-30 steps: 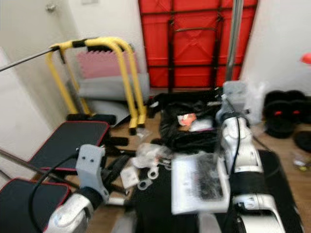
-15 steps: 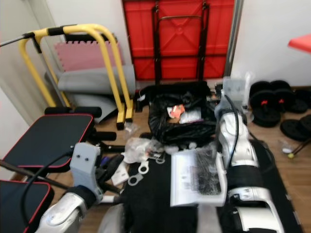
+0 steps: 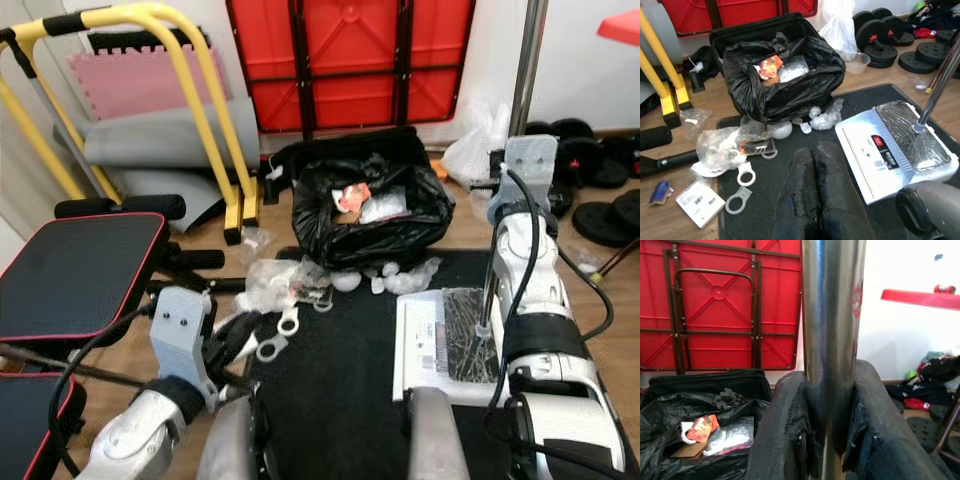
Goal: Sweep floor
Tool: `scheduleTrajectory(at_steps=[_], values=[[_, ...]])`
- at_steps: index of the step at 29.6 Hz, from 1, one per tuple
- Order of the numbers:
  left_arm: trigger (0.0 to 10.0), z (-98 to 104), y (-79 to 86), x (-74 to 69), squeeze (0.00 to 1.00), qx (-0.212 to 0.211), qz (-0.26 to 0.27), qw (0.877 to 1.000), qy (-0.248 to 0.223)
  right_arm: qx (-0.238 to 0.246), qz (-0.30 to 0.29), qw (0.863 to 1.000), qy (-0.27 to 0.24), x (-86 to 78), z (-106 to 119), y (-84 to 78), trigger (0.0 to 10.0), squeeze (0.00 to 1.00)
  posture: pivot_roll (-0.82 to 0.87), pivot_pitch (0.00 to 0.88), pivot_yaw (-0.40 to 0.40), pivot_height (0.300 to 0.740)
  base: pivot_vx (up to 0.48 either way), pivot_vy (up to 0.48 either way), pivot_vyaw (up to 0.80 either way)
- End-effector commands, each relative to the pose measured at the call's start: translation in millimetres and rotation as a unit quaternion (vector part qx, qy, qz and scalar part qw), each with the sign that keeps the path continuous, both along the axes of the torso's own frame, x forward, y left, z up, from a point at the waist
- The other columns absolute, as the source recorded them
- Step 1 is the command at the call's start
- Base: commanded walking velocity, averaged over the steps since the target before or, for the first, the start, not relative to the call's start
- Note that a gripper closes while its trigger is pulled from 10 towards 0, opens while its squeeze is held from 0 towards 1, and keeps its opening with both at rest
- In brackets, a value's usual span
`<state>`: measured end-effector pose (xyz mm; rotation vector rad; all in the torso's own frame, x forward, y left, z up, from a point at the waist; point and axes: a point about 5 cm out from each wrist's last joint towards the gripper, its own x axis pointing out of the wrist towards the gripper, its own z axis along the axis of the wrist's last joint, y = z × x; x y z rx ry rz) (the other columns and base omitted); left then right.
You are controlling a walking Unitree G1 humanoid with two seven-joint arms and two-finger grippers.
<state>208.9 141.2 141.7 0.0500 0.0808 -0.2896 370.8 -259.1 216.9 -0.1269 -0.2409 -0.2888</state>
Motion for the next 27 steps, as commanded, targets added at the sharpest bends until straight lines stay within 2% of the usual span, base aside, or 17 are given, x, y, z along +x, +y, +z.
scheduleTrajectory(at_steps=[1,12,27], values=[[10.0,0,-0.4,-1.5,0.00,0.003,-0.011,1.000,0.005,0.003,0.010,0.999,-0.053,2.5,22,2.2,10.0,0.00,-0.03,0.064,0.024,0.475,0.000,0.000,0.00],[10.0,1,-0.4,-3.1,0.00,0.007,-0.013,1.000,0.006,0.028,0.022,0.999,-0.038,11.4,12,10.7,10.0,0.00,-0.01,0.071,0.023,0.455,0.000,0.000,0.00],[10.0,2,-3.2,-5.3,0.00,0.005,-0.014,1.000,0.008,0.038,0.073,0.995,-0.062,19.2,13,37.4,10.0,0.00,-0.01,0.085,0.018,0.445,0.000,0.000,0.00]])
